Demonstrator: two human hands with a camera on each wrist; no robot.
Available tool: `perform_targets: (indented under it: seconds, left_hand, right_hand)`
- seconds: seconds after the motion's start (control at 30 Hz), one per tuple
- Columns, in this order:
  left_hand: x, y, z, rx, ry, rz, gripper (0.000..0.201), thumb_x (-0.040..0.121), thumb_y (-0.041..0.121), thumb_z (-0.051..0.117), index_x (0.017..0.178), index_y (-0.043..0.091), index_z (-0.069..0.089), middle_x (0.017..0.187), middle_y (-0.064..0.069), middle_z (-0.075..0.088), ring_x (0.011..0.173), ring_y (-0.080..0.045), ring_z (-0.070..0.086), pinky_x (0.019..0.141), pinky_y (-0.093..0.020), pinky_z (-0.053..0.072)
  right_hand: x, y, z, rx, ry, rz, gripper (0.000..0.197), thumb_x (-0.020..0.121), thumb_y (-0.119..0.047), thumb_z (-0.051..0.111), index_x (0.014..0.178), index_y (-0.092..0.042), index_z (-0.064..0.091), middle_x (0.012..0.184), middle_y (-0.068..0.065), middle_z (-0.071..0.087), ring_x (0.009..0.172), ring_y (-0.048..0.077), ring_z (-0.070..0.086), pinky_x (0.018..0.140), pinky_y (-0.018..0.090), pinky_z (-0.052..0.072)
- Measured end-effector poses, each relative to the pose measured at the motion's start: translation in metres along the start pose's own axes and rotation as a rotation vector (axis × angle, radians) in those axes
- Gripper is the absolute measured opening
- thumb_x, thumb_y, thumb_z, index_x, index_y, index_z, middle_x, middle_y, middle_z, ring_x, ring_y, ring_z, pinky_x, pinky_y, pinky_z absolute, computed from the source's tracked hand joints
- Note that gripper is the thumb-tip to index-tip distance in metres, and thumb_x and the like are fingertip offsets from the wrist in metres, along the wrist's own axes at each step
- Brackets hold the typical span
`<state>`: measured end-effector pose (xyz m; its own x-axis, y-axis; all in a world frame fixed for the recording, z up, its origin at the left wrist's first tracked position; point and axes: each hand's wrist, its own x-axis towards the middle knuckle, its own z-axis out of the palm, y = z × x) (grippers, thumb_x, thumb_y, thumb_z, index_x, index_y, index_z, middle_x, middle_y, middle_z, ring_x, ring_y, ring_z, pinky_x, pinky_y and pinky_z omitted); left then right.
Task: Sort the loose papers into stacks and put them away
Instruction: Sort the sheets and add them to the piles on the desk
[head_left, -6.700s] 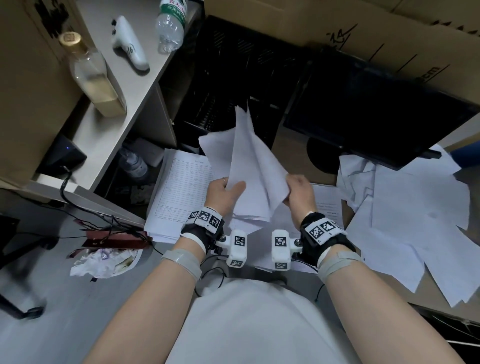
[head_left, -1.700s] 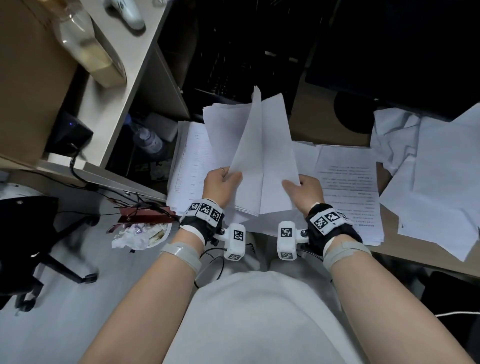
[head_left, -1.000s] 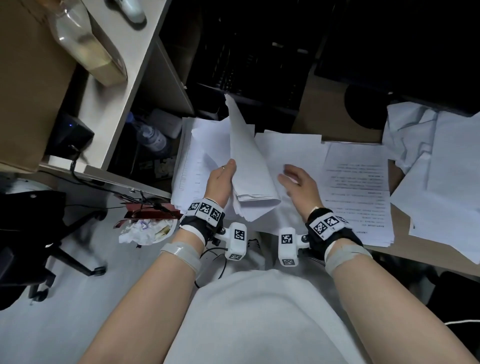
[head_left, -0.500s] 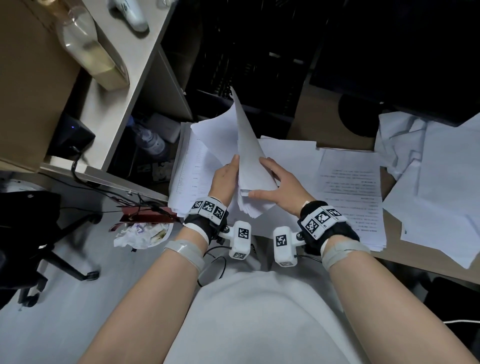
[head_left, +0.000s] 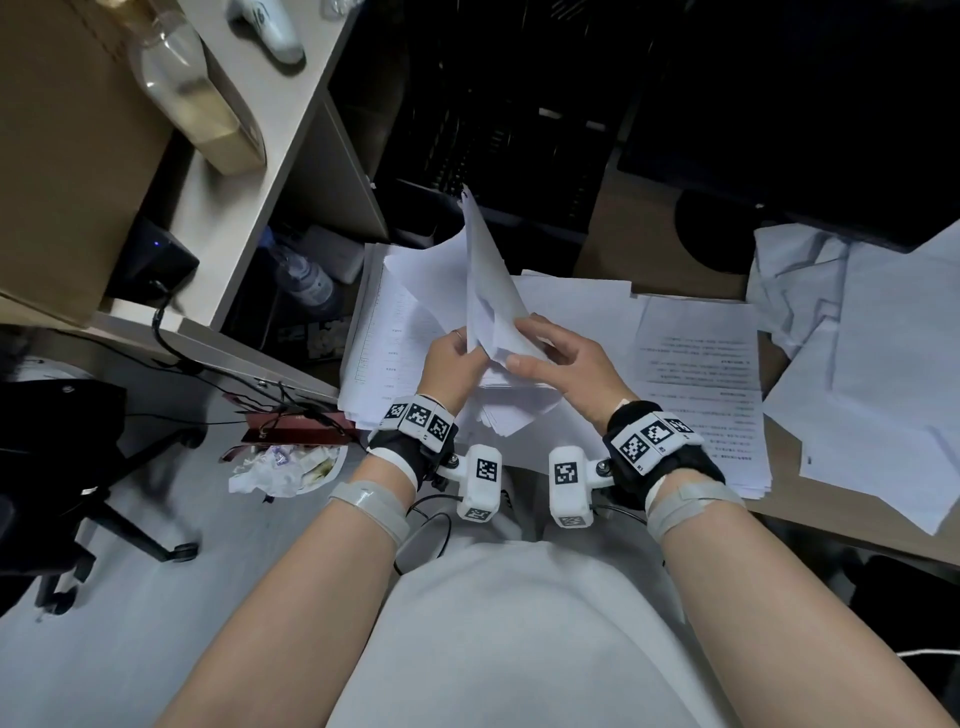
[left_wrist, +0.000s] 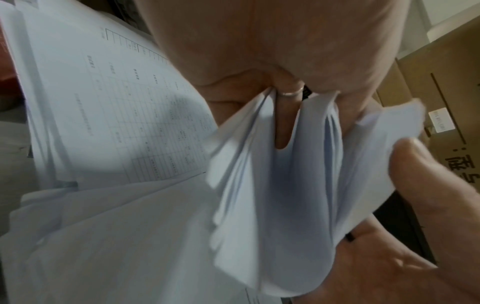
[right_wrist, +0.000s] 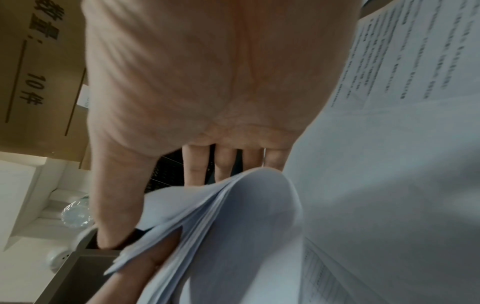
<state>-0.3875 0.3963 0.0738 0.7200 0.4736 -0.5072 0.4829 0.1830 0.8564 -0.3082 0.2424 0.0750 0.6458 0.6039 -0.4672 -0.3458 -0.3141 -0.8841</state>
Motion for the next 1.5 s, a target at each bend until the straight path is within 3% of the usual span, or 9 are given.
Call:
perform_targets:
  seconds: [0.17, 0.3, 0.47, 0.6, 0.73, 0.83, 1.1, 1.33, 1.5]
  left_hand:
    - [-0.003, 0.003, 0.004, 0.037, 0.039, -0.014, 0.025, 0.099, 0.014, 0.05, 0.079, 0.015, 0.065, 0.079, 0.0, 0.067, 0.081, -0.019, 0.06, 0.073, -0.026, 0.048]
    - [-0.008, 0.012, 0.007, -0.154, 0.008, -0.129, 0.041, 0.099, 0.051, 0.047, 0.092, 0.019, 0.071, 0.093, 0.0, 0.075, 0.088, -0.015, 0.07, 0.082, -0.027, 0.053]
    - [-0.007, 0.005, 0.004, 0.111, 0.041, -0.023, 0.012, 0.093, 0.012, 0.061, 0.082, 0.012, 0.064, 0.083, -0.008, 0.069, 0.072, -0.017, 0.064, 0.065, -0.025, 0.051]
    - [-0.005, 0.007, -0.001, 0.089, 0.119, -0.063, 0.021, 0.088, 0.005, 0.061, 0.069, 0.012, 0.059, 0.061, 0.002, 0.057, 0.05, -0.008, 0.054, 0.046, -0.015, 0.042]
    - [-0.011, 0.006, 0.004, 0.099, 0.074, -0.096, 0.005, 0.087, 0.0, 0.056, 0.083, 0.004, 0.057, 0.068, -0.009, 0.047, 0.045, -0.01, 0.043, 0.039, -0.014, 0.031]
    - [-0.011, 0.0, 0.006, 0.128, 0.067, -0.102, 0.005, 0.088, 0.002, 0.057, 0.089, 0.003, 0.062, 0.071, -0.011, 0.051, 0.054, -0.012, 0.05, 0.044, -0.017, 0.039]
    - [-0.001, -0.009, -0.01, 0.138, 0.21, -0.09, 0.009, 0.083, 0.011, 0.058, 0.075, 0.009, 0.06, 0.068, -0.003, 0.058, 0.063, -0.017, 0.051, 0.059, -0.024, 0.043]
    - [-0.005, -0.015, -0.045, 0.278, 0.317, -0.018, 0.014, 0.089, 0.015, 0.061, 0.094, 0.006, 0.071, 0.092, -0.01, 0.073, 0.086, -0.02, 0.066, 0.078, -0.024, 0.047]
    - [-0.009, -0.017, -0.09, 0.414, 0.525, -0.027, 0.044, 0.09, 0.028, 0.061, 0.114, -0.009, 0.064, 0.115, -0.026, 0.067, 0.112, -0.041, 0.06, 0.093, -0.043, 0.05]
  right_hand:
    - [-0.005, -0.003, 0.0, 0.077, 0.076, 0.017, 0.029, 0.09, -0.026, 0.072, 0.118, -0.021, 0.073, 0.137, -0.017, 0.055, 0.116, -0.009, 0.055, 0.096, 0.014, 0.043]
    - [-0.006, -0.004, 0.001, -0.027, 0.191, -0.016, 0.009, 0.093, -0.016, 0.066, 0.094, -0.012, 0.074, 0.082, 0.011, 0.071, 0.068, 0.014, 0.062, 0.07, 0.033, 0.052]
    - [0.001, 0.006, -0.009, -0.019, 0.474, 0.047, 0.015, 0.089, -0.022, 0.052, 0.077, -0.013, 0.056, 0.07, 0.004, 0.056, 0.065, 0.021, 0.053, 0.063, 0.031, 0.046]
    - [-0.003, 0.031, -0.031, 0.33, 0.742, 0.208, 0.022, 0.082, -0.027, 0.057, 0.089, -0.008, 0.063, 0.094, 0.015, 0.069, 0.096, 0.039, 0.069, 0.073, 0.048, 0.062]
    - [-0.005, 0.046, -0.04, 0.18, 0.611, 0.286, 0.05, 0.078, -0.059, 0.071, 0.109, -0.02, 0.068, 0.109, -0.003, 0.071, 0.098, 0.016, 0.068, 0.088, 0.035, 0.056]
    - [-0.004, 0.048, -0.036, 0.06, 0.534, 0.264, 0.012, 0.09, -0.031, 0.069, 0.085, -0.02, 0.068, 0.094, -0.001, 0.072, 0.083, 0.014, 0.066, 0.082, 0.032, 0.056]
    - [-0.004, 0.078, -0.038, -0.076, 0.588, 0.359, 0.027, 0.078, -0.022, 0.064, 0.08, 0.004, 0.066, 0.074, 0.004, 0.07, 0.067, 0.021, 0.061, 0.067, 0.032, 0.053]
    - [0.013, 0.066, -0.014, -0.223, 0.468, 0.338, 0.037, 0.076, -0.013, 0.051, 0.058, -0.022, 0.021, 0.059, -0.001, 0.02, 0.064, 0.019, 0.022, 0.06, 0.033, 0.019]
    - [0.047, 0.069, 0.03, -0.312, 0.336, 0.373, 0.031, 0.076, -0.008, 0.05, 0.054, -0.019, 0.031, 0.052, -0.001, 0.033, 0.055, 0.023, 0.038, 0.056, 0.03, 0.04]
